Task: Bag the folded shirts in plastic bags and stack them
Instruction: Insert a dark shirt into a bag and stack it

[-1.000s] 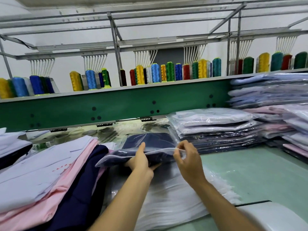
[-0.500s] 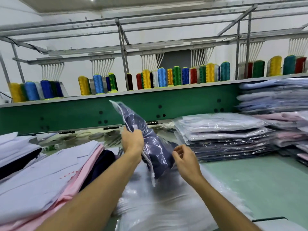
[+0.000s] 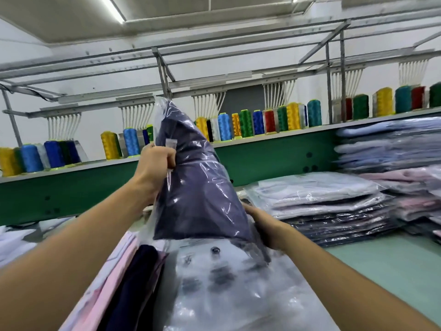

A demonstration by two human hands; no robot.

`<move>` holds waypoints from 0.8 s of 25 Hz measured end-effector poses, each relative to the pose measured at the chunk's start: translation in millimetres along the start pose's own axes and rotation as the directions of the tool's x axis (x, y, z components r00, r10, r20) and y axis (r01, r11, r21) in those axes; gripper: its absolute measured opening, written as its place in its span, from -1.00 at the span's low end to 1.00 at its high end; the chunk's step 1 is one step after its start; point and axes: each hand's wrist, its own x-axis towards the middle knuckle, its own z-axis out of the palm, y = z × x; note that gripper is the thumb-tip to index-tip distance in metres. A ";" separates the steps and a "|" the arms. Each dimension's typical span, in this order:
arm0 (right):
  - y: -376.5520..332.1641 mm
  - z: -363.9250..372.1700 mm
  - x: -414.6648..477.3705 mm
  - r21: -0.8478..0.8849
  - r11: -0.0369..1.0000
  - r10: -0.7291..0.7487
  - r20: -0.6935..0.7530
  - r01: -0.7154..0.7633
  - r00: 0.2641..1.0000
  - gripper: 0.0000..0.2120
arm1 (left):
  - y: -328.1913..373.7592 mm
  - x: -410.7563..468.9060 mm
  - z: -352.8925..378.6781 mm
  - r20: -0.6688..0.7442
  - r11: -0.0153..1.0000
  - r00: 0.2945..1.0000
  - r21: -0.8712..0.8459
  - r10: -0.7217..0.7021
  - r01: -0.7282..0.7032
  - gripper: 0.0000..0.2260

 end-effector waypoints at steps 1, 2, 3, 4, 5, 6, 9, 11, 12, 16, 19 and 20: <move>-3.4 -1.1 2.2 0.038 0.998 -0.055 0.014 0.054 0.998 -0.50 | 3.6 5.2 -0.5 0.001 1.000 1.000 -0.004 -0.004 0.004 -0.78; -8.6 -3.4 5.1 0.056 0.991 -0.121 -0.025 0.122 0.992 -0.60 | 6.3 10.4 0.0 -0.009 1.000 1.000 -0.011 -0.009 0.009 -0.79; -16.1 -7.6 7.6 0.053 0.979 -0.193 -0.105 0.199 0.976 -0.65 | 7.9 16.1 1.4 -0.018 1.000 1.000 -0.026 -0.018 0.017 -0.81; -24.9 -14.2 9.3 0.042 0.961 -0.261 -0.203 0.274 0.944 -0.64 | 8.9 21.9 3.1 -0.025 0.999 0.999 -0.043 -0.027 0.026 -0.82; -34.5 -22.4 10.1 0.027 0.944 -0.309 -0.287 0.330 0.907 -0.59 | 8.4 27.7 5.7 -0.030 0.998 0.999 -0.059 -0.037 0.036 -0.80; -44.9 -32.1 9.4 0.004 0.931 -0.341 -0.346 0.365 0.874 -0.55 | 7.2 32.1 8.9 -0.038 0.996 0.998 -0.073 -0.049 0.046 -0.80; -71.7 -70.4 6.8 -0.135 0.905 -0.418 -0.460 0.403 0.784 -0.51 | -6.4 45.3 22.5 -0.059 0.990 0.993 -0.102 -0.099 0.093 -0.81; -81.6 -103.2 7.7 -0.252 0.883 -0.469 -0.507 0.397 0.723 -0.53 | -25.2 56.0 40.4 -0.066 0.991 0.990 -0.059 -0.127 0.123 -0.85; -85.7 -120.3 8.1 -0.316 0.868 -0.495 -0.527 0.382 0.690 -0.55 | -36.6 61.8 52.8 -0.076 0.990 0.988 -0.033 -0.136 0.134 -0.88; -97.6 -191.9 11.8 -0.639 0.753 -0.605 -0.583 0.155 0.542 -0.49 | -83.9 78.4 118.6 -0.070 0.974 0.972 -0.028 -0.224 0.223 -0.64; -102.2 -242.6 14.8 -0.770 0.631 -0.632 -0.580 -0.095 0.514 -0.50 | -117.5 82.1 175.3 0.041 0.979 0.978 -0.007 -0.206 0.206 -0.55; -103.9 -259.9 18.0 -0.783 0.595 -0.623 -0.593 -0.184 0.510 -0.54 | -126.6 84.0 194.6 0.064 0.980 0.978 0.000 -0.198 0.199 -0.58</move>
